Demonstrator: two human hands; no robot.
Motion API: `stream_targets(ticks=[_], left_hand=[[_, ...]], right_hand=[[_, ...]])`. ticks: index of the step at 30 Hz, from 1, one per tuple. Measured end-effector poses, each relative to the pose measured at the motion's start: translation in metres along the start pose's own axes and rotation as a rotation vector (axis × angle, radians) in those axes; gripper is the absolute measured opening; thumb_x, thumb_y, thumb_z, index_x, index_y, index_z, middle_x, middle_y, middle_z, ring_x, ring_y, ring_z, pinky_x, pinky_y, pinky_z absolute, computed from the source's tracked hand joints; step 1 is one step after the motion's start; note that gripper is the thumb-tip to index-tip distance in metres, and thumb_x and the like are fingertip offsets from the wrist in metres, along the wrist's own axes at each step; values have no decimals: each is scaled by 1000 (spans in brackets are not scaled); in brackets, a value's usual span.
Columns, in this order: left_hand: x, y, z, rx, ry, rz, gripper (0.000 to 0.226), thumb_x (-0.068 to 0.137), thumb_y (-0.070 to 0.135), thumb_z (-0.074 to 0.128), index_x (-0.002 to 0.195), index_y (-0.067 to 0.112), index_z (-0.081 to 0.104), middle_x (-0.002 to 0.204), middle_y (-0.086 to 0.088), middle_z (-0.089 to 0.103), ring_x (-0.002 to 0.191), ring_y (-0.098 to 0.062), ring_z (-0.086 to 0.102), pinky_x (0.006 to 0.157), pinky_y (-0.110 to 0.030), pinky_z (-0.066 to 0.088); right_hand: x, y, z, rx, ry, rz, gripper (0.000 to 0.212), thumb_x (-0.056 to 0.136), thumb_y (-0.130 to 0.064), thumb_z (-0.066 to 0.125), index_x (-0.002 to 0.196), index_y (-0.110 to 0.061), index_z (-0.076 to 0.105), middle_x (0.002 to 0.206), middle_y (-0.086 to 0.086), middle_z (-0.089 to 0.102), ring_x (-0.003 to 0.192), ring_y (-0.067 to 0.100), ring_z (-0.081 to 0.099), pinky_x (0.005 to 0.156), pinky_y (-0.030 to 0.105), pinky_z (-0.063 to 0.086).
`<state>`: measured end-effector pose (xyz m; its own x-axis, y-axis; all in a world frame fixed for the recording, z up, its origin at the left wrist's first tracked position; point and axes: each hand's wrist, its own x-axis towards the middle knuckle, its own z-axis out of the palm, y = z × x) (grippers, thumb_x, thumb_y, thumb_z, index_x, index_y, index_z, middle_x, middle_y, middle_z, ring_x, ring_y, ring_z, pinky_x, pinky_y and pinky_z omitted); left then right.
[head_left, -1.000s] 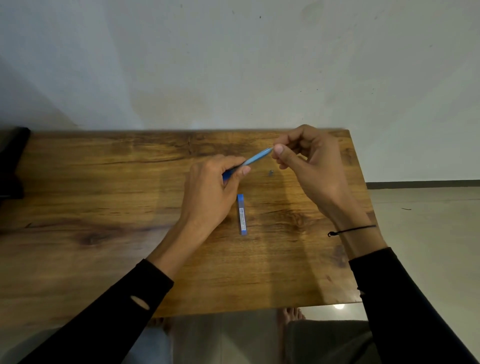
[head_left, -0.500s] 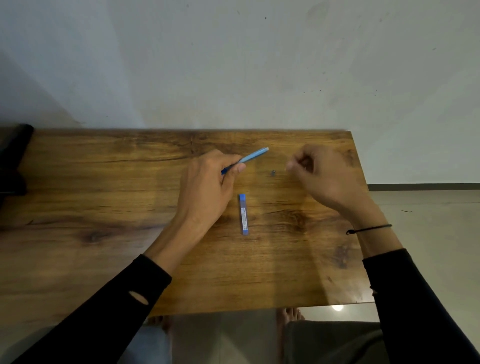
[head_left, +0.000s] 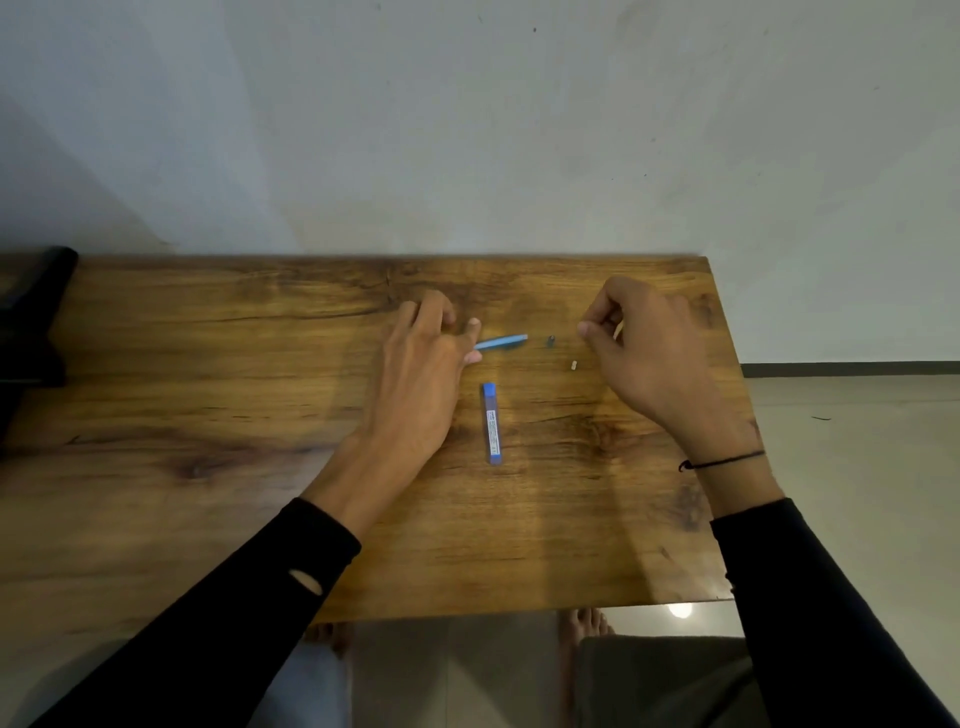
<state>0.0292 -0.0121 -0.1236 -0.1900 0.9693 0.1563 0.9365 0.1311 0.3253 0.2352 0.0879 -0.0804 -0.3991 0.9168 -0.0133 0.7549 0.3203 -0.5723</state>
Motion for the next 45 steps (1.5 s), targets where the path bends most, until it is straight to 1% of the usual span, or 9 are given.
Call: stream_targets(ticks=[4, 8, 13, 18, 21, 23, 30, 42, 45], left_hand=[[-2, -1, -2, 63, -27, 2, 45, 105, 28, 65, 149, 21, 63, 135, -10, 57, 120, -31, 52, 98, -47, 52], [-2, -3, -4, 90, -31, 4, 46, 107, 32, 61, 151, 22, 61, 136, -8, 57, 120, -32, 51, 97, -48, 49], [1, -2, -9, 77, -26, -21, 45, 108, 34, 58, 150, 18, 63, 131, -8, 60, 118, -33, 52, 92, -47, 45], [8, -7, -16, -420, 105, -152, 34, 114, 26, 51, 124, 11, 80, 103, -5, 71, 100, -21, 66, 87, -34, 53], [14, -5, -23, -841, 123, -364, 36, 113, 29, 53, 107, 11, 83, 89, -3, 80, 74, 1, 69, 70, -17, 54], [15, -7, -26, -956, 90, -424, 30, 108, 33, 64, 97, 15, 85, 79, -3, 81, 67, -3, 72, 64, -20, 57], [4, -1, -29, -1049, -204, -461, 10, 92, 22, 85, 82, 21, 86, 78, -7, 84, 68, -12, 79, 64, -27, 65], [7, -9, -23, -1027, -86, -495, 18, 93, 18, 84, 76, 20, 84, 71, -4, 83, 63, -10, 79, 63, -22, 63], [7, -20, -21, -901, -126, -448, 16, 91, 24, 87, 76, 21, 83, 70, -3, 82, 65, -15, 80, 69, -36, 68]], right_hand=[[-17, -29, 11, 25, 17, -14, 16, 95, -23, 74, 84, -27, 63, 77, -11, 65, 73, 11, 62, 61, 32, 45], [-34, -48, 36, -33, -184, 79, 21, 92, -41, 73, 85, -23, 64, 87, 1, 70, 87, 30, 70, 77, 47, 60], [-49, -56, 58, -160, -240, 169, 37, 85, -54, 80, 90, -22, 61, 92, 0, 56, 85, 27, 53, 75, 42, 49], [-48, -62, 58, -161, -239, 152, 39, 85, -41, 78, 74, -26, 43, 78, -4, 48, 80, 27, 52, 66, 39, 37], [-47, -64, 53, -171, -190, 133, 36, 82, -38, 78, 72, -23, 47, 74, -3, 50, 75, 28, 53, 60, 35, 33], [-46, -65, 48, -146, -136, 95, 30, 80, -36, 77, 75, -21, 52, 76, 0, 57, 75, 31, 58, 61, 35, 37], [-45, -67, 40, -142, 16, -17, 23, 85, -36, 74, 84, -22, 55, 81, 1, 70, 76, 31, 65, 62, 35, 36], [-50, -63, 47, -228, 56, -89, 24, 90, -31, 73, 88, -19, 52, 84, 5, 69, 74, 33, 67, 62, 35, 38], [-51, -59, 42, -191, 63, -53, 23, 90, -31, 72, 83, -19, 53, 77, 0, 65, 67, 29, 63, 58, 34, 37]])
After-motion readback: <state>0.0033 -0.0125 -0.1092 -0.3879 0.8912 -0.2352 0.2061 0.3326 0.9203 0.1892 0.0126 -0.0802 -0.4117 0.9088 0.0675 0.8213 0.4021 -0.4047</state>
